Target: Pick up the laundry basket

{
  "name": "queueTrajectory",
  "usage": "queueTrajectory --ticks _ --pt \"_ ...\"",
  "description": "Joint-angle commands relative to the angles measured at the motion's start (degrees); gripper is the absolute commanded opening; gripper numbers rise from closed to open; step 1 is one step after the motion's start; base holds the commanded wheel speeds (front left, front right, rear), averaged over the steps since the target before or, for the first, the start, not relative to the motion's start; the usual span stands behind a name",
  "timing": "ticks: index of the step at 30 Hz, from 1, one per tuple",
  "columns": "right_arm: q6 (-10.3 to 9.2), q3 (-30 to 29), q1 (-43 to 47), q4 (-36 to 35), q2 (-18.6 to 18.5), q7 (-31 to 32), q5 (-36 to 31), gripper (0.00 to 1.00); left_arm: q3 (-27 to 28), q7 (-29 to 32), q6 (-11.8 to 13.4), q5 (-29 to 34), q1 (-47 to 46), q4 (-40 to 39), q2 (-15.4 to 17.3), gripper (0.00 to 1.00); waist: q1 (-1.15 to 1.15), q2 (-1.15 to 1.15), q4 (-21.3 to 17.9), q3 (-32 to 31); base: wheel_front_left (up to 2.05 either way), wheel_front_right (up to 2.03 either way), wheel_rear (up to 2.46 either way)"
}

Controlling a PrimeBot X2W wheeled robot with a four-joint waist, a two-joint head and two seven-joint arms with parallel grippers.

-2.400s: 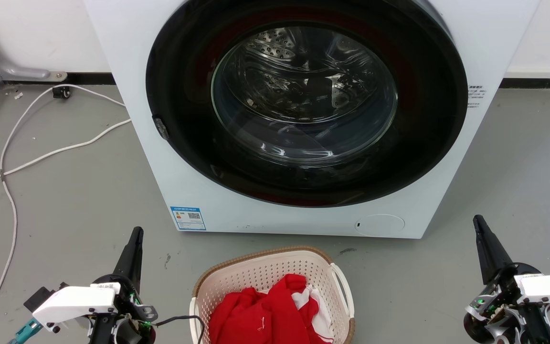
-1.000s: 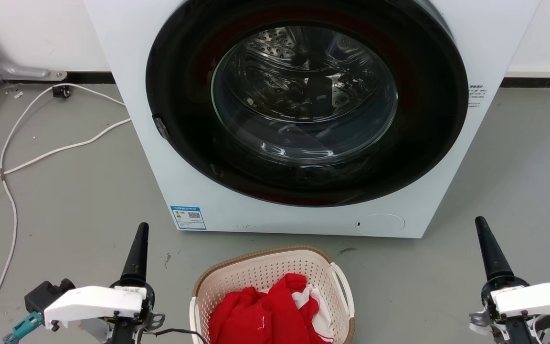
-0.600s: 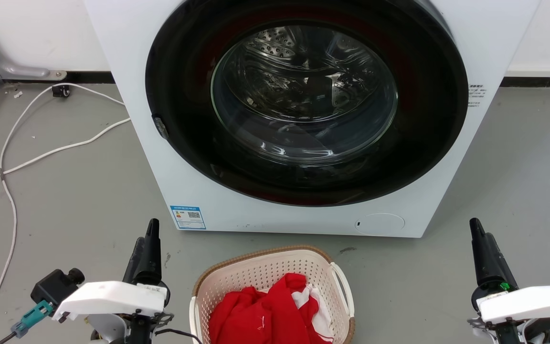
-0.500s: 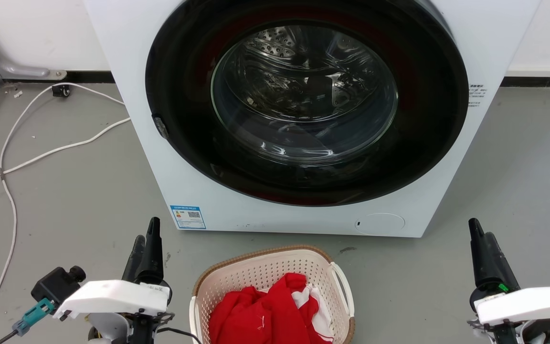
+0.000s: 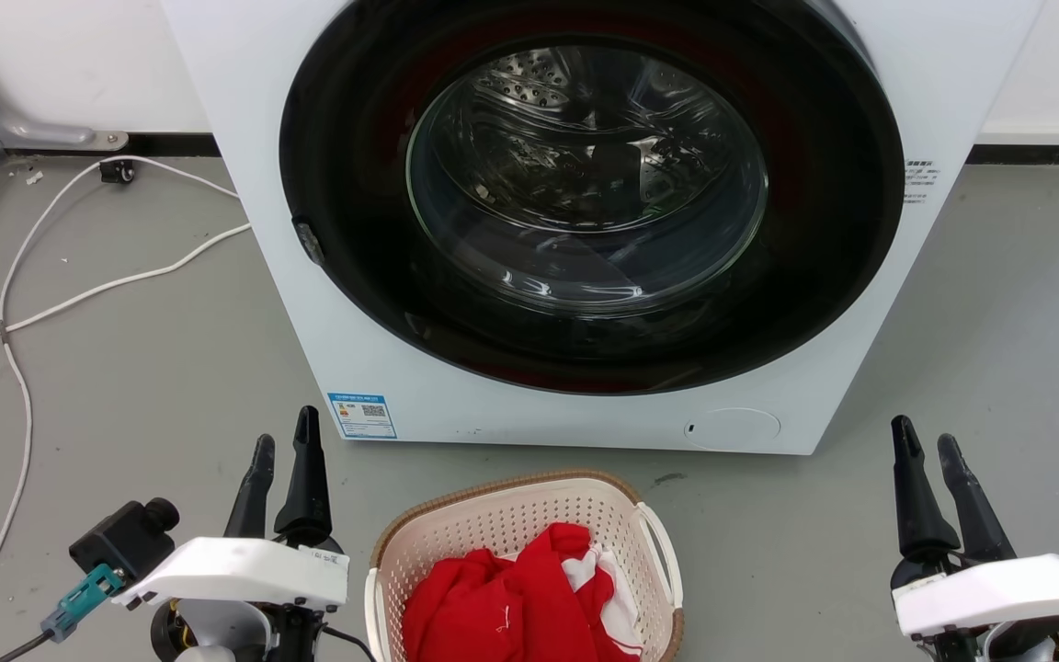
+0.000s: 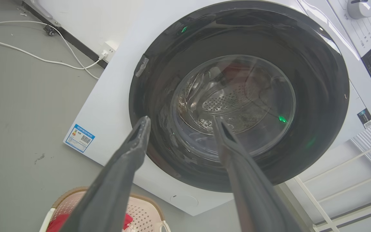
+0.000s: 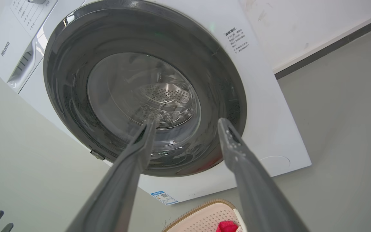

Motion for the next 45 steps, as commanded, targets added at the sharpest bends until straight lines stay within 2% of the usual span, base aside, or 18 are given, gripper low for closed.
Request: queueTrajectory --ticks 1,10,45 --pt "0.02 0.2 -0.1 -1.3 -0.2 -0.5 -1.7 1.0 -0.2 -0.5 0.2 1.5 0.0 -1.2 0.1 1.0 0.0 0.0 0.0 0.0 0.0 0.0 0.0" --pt "0.01 1.2 1.1 -2.7 -0.2 -2.3 -9.7 1.0 -1.3 -2.4 0.6 8.9 0.6 -2.5 0.2 1.0 0.0 0.0 0.1 0.3 0.0 0.0 0.0" --pt "0.01 3.1 3.9 -6.3 -0.2 -7.3 -31.7 1.0 -4.0 -7.4 3.2 28.8 2.3 -4.6 0.2 1.0 0.0 0.0 0.5 0.4 0.0 0.0 0.0"
